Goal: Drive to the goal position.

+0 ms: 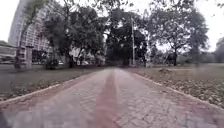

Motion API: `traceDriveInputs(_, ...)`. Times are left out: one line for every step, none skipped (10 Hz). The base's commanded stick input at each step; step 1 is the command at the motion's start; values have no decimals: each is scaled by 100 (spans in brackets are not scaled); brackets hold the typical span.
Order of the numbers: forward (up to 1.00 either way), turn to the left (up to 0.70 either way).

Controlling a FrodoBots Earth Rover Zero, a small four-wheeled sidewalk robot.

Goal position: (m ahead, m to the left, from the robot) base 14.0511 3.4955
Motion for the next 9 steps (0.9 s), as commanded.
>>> traceDriveInputs(70, 0)
traceDriveInputs(70, 0)
traceDriveInputs(70, 0)
traceDriveInputs(70, 0)
traceDriveInputs(70, 0)
traceDriveInputs(70, 0)
traceDriveInputs(70, 0)
traceDriveInputs(70, 0)
traceDriveInputs(70, 0)
